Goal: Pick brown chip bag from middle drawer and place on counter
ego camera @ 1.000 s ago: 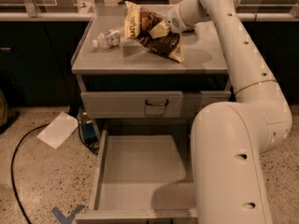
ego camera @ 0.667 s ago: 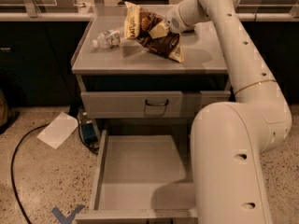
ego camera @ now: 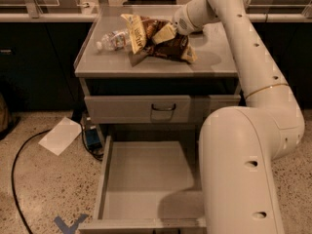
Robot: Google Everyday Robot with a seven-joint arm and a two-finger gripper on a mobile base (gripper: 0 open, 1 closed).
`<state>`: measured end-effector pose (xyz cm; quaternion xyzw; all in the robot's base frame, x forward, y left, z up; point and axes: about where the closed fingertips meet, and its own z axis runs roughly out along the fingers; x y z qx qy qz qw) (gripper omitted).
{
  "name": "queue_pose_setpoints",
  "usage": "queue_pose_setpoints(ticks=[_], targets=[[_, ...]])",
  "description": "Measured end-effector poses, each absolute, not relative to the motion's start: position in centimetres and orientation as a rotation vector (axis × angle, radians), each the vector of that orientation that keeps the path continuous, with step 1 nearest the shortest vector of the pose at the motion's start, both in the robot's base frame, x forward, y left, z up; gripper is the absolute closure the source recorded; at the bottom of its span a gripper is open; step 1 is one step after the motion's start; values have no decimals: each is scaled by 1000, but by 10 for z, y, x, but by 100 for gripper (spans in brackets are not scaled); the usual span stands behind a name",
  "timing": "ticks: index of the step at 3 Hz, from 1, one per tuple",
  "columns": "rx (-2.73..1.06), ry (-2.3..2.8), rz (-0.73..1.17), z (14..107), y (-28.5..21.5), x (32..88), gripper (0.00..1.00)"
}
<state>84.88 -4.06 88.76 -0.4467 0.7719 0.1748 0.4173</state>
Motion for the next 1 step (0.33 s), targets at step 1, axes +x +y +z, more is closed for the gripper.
queue_pose_setpoints(ticks=[1], targets=[[-1121, 1937, 439, 888, -41, 849, 0]])
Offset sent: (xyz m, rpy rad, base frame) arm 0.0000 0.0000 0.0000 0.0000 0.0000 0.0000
